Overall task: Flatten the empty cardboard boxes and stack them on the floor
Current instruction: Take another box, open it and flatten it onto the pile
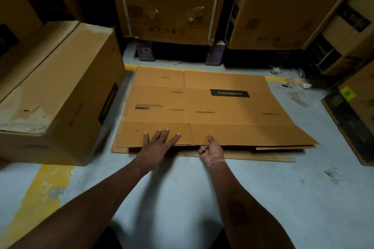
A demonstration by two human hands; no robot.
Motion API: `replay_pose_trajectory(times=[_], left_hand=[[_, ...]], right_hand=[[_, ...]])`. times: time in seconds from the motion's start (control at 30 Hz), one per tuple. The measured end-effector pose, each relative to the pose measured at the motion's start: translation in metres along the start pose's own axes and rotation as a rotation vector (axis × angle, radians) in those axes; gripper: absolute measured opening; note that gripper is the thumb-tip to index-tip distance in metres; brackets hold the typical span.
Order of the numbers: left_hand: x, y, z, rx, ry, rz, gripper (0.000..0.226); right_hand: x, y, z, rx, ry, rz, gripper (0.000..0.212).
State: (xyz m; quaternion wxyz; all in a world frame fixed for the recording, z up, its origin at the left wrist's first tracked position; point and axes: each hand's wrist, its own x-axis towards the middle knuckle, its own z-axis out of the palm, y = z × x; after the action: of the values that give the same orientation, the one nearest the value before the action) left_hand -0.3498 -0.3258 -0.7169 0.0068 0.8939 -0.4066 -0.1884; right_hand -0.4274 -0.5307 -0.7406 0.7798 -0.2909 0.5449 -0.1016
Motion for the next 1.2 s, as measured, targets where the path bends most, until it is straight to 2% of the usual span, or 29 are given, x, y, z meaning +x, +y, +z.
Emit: replay_pose_trajectory(times=[0.1, 0.23, 0.47, 0.53, 0.63, 0.7, 0.73, 0.8, 0.83, 0.87, 0.9, 0.97, 1.03, 1.2], left_hand=[[0.011, -0.018, 0.016, -0.024, -0.030, -0.014, 0.109], [0.024, -0.028, 0.032, -0.032, -0.086, -0.017, 0.106], [0.028, -0.053, 0.058, -0.033, -0.098, 0.028, 0.109], [0.029, -0.055, 0.059, -0.015, -0.116, 0.033, 0.111], [0.028, -0.053, 0.059, 0.013, -0.138, 0.027, 0.112], [0.028, -0.052, 0.059, 0.018, -0.122, 0.027, 0.113], [0.027, -0.053, 0.059, 0.011, -0.119, 0.026, 0.112], [0.028, -0.057, 0.063, -0.017, -0.121, 0.032, 0.101], [0.030, -0.060, 0.068, -0.040, -0.107, 0.039, 0.089], [0.030, -0.065, 0.074, -0.076, -0.089, 0.035, 0.079], [0.030, -0.069, 0.078, -0.117, -0.075, 0.007, 0.079], [0.031, -0.075, 0.085, -0.140, -0.078, -0.065, 0.078], [0.034, -0.079, 0.089, -0.113, -0.095, -0.082, 0.072], [0.035, -0.089, 0.088, -0.114, -0.075, -0.053, 0.075]], right_hand=[[0.017, 0.005, 0.012, -0.014, -0.012, 0.044, 0.029], [0.027, 0.005, 0.011, -0.026, 0.025, 0.171, 0.023], [0.031, 0.040, -0.001, 0.001, 0.043, 0.183, 0.017], [0.030, 0.048, -0.005, -0.084, 0.033, 0.165, 0.023], [0.026, 0.049, -0.009, -0.325, 0.051, 0.163, 0.039], [0.018, 0.042, -0.009, -0.538, 0.089, 0.064, 0.037], [0.017, 0.039, -0.011, -0.776, 0.157, -0.078, 0.035], [0.017, 0.036, -0.014, -1.333, 0.299, -0.544, 0.038], [0.020, 0.036, -0.014, -1.498, 0.299, -0.784, 0.042], [0.023, 0.037, -0.012, -1.614, 0.256, -0.936, 0.048], [0.029, 0.036, -0.010, -1.727, 0.184, -0.981, 0.058], [0.041, 0.039, -0.002, -1.955, -0.007, -0.782, 0.075], [0.051, 0.047, 0.002, -2.074, -0.132, -0.629, 0.075], [0.054, 0.055, 0.010, -2.097, -0.129, -0.580, 0.075]])
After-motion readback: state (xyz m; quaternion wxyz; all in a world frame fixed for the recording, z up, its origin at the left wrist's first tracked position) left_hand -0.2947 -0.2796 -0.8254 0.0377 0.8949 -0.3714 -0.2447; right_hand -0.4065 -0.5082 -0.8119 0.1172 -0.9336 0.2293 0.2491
